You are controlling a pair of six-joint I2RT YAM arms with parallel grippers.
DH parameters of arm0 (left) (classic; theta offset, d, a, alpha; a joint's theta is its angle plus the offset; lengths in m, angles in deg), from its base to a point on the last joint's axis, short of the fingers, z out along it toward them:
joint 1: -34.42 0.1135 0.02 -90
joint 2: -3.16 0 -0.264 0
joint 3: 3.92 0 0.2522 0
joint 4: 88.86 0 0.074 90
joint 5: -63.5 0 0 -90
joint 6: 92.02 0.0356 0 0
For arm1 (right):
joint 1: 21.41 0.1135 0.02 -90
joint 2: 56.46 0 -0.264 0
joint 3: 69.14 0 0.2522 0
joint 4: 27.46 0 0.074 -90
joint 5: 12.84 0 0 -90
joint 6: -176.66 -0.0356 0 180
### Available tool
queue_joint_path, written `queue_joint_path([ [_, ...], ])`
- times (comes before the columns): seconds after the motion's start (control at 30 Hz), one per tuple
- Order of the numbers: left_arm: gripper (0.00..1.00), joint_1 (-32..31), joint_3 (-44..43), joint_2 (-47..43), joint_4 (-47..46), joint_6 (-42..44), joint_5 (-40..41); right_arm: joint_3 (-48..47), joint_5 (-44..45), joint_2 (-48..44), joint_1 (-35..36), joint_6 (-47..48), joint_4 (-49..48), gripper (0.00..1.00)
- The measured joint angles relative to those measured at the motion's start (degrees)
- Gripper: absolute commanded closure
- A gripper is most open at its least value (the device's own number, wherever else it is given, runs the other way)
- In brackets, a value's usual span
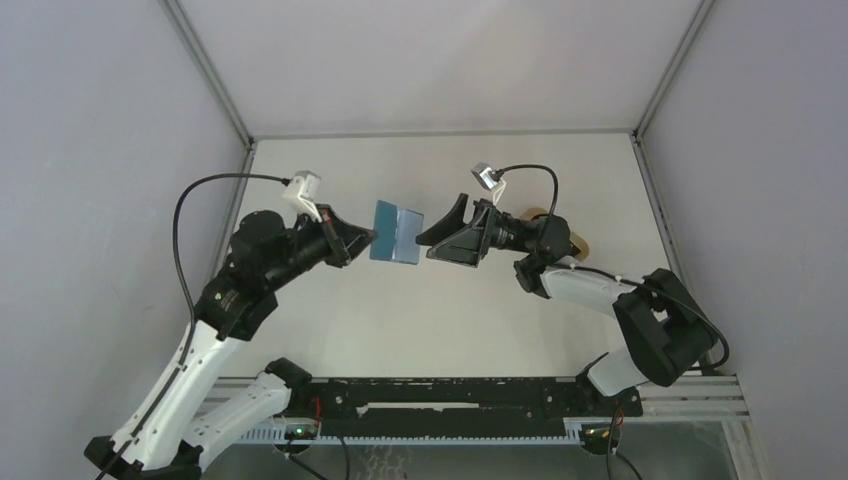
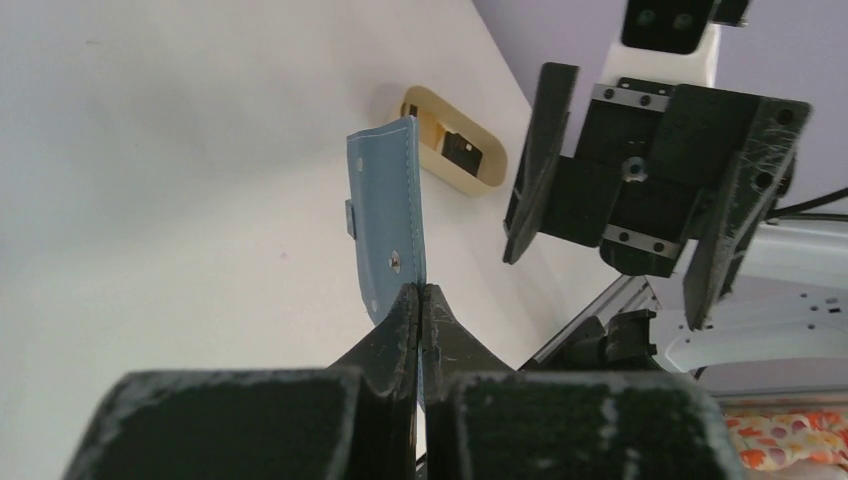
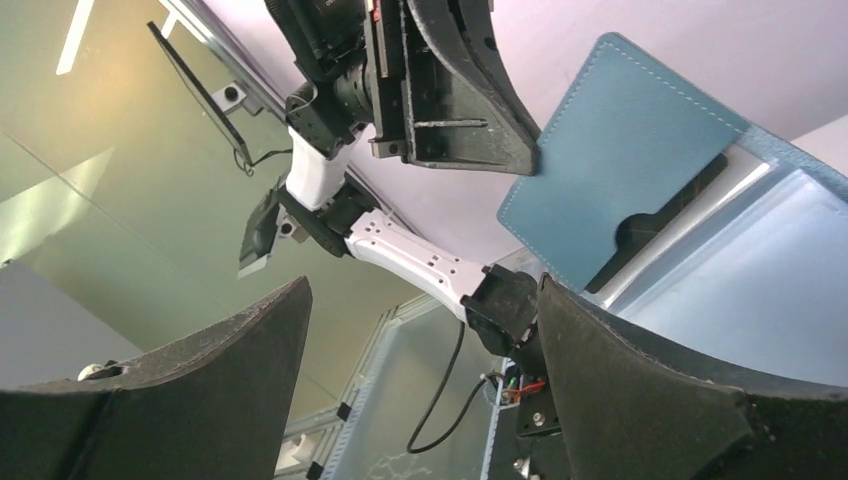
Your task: Take the credit cards out of the card holder
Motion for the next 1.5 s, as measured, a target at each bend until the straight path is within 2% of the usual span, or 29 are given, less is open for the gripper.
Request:
queue_joint_path([
  [0.43,1.00,0.00,-0.20,-2.16,-4.46,-2.21,-5.33,-3.93,0.52,5.86,1.97,-0.81,-1.60,0.09],
  [1.5,1.00,0.00,-0.20,-2.80,-8.85,-4.83,-8.92,-8.50,0.85,6.08,2.91,-0.96,-1.33,0.10],
])
